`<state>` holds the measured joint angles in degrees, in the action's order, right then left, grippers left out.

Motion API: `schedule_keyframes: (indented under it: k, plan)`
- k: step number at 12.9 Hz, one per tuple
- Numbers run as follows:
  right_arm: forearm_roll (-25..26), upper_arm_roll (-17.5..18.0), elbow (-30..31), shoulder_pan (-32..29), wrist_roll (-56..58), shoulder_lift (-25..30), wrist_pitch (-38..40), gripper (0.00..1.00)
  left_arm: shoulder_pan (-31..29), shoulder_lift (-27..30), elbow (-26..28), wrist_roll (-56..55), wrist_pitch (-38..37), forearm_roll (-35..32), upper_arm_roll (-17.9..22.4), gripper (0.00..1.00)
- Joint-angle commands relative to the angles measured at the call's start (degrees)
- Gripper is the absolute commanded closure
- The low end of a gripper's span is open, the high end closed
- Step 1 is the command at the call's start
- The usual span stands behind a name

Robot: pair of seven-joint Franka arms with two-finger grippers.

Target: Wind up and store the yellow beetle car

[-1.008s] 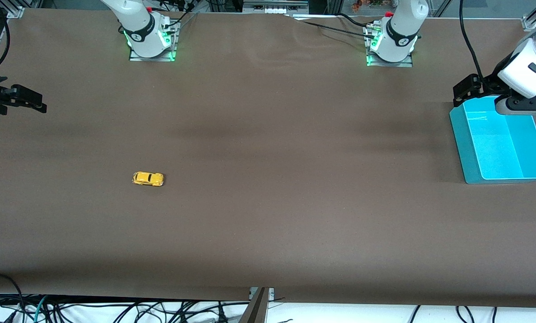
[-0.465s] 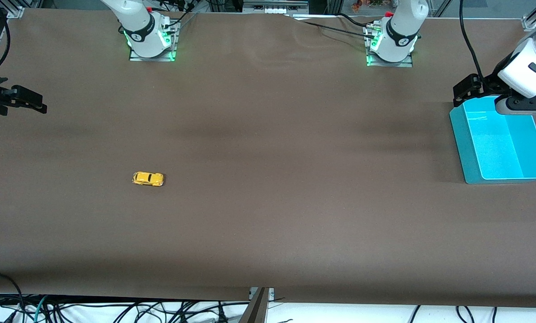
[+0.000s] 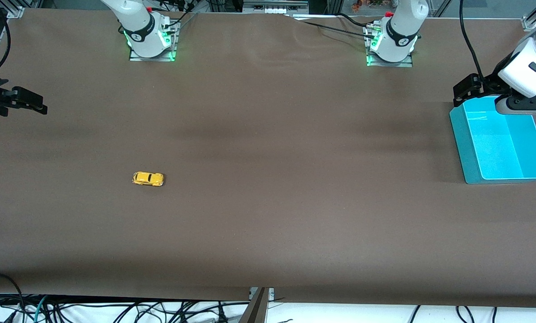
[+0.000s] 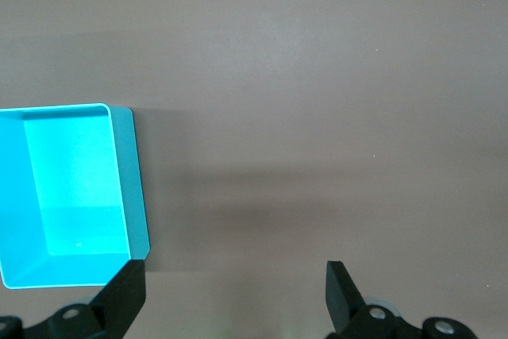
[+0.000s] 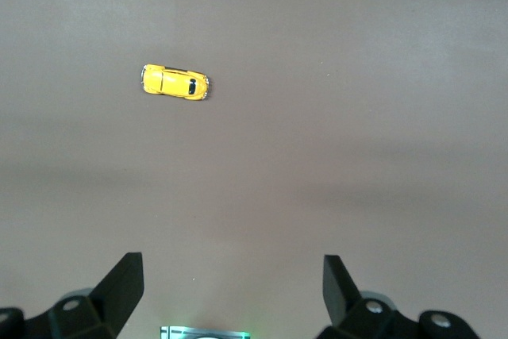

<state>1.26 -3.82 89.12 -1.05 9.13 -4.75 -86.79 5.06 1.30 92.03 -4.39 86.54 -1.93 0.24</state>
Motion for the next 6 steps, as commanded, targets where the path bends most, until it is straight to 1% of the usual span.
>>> schedule_keyframes:
  k: [1, 4, 6]
  plan:
    - [0.0, 0.7, -0.7, 0.6, -0.5, -0.7, 0.3, 0.0, 0.3, -0.6, -1.5, -0.3, -0.6, -1.1, -0.1, 0.0]
    - [0.1, 0.7, -0.8, 4.4, 0.0, -1.6, 0.5, 0.0, 0.3, -0.6, -1.5, 0.2, -0.1, -1.3, -0.1, 0.0]
    - [-0.1, 0.7, -0.9, 5.5, 0.3, -2.2, 0.7, 0.0, 0.3, -0.6, -1.5, 0.3, 0.2, -1.3, -0.1, 0.0]
